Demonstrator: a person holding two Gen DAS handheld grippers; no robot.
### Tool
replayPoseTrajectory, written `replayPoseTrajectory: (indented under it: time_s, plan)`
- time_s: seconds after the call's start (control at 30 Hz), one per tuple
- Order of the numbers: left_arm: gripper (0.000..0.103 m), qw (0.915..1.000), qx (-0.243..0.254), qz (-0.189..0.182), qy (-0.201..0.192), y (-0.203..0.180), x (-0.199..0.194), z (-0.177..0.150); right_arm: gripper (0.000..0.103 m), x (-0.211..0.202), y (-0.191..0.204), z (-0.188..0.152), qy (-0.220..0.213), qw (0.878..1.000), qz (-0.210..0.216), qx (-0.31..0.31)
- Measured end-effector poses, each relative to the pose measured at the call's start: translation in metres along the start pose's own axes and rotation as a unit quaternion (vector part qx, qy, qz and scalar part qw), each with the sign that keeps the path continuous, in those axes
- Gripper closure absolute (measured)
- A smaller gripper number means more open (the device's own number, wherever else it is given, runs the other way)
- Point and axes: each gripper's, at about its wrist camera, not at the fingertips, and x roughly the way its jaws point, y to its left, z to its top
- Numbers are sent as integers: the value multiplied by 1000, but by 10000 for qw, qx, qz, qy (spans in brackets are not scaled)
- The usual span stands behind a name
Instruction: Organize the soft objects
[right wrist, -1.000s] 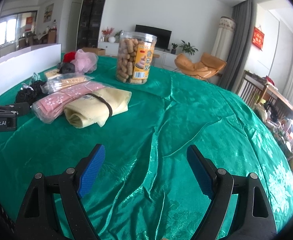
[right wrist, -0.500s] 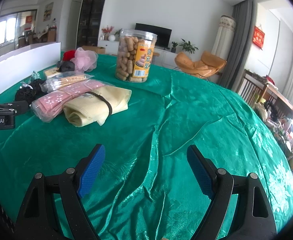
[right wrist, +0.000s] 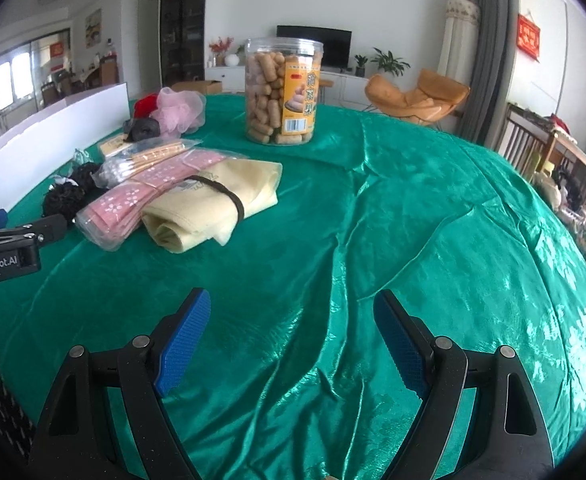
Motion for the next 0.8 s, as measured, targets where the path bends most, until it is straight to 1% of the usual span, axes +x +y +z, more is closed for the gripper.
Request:
replayPoseTrajectory:
  time_s: [0.3,0.47,0.57,0.67,0.8]
  plan:
    - [0,10000,-29,2,12,0,-1,0,17,6,13,9,108,9995,225,-218]
    - [0,10000,-92,-5,35,4,-1,0,17,13,16,12,211,9991,341,-161]
    - [0,9999,-111,0,39,4,0,0,17,18,19,15,263,9986,390,-253]
    - [0,9999,-122,6,49,5,0,0,17,26,25,19,380,9974,468,-390]
    - [0,9999,-134,9,64,5,1,0,17,34,27,25,490,9965,554,-392]
